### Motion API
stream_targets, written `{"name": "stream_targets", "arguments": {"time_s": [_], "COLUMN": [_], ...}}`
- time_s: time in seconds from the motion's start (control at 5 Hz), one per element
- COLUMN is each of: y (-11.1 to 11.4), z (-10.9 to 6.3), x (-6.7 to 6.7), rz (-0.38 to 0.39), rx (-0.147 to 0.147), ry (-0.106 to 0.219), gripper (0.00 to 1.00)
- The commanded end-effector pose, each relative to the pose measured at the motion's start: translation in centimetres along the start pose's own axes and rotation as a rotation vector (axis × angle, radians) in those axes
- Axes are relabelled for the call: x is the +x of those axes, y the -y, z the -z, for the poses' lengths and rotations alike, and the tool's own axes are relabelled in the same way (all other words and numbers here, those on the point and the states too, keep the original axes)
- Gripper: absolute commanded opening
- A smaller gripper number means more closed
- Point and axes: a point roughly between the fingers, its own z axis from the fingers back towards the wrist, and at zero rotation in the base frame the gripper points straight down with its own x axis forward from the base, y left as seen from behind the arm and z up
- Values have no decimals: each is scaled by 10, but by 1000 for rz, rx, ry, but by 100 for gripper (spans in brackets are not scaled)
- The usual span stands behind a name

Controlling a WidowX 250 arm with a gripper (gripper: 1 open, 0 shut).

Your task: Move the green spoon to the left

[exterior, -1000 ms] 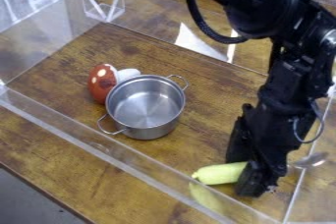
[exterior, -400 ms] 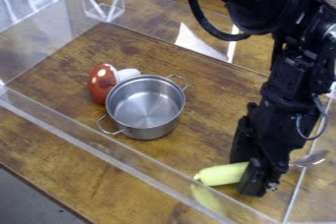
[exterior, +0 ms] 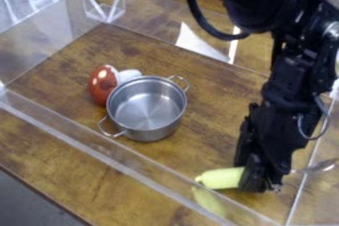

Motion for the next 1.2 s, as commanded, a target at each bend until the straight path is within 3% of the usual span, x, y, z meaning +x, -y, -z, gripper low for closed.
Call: {"name": "stream_targets", "arguments": {"time_s": [0.0,0.4,1.0], "y": [4,18,24], "z": [-16,-6,6], "x": [-2,-12,-14], "rz": [-68,-55,110], "rx": [6,-7,-12], "ry": [71,68,29], "gripper": [0,0,0]}}
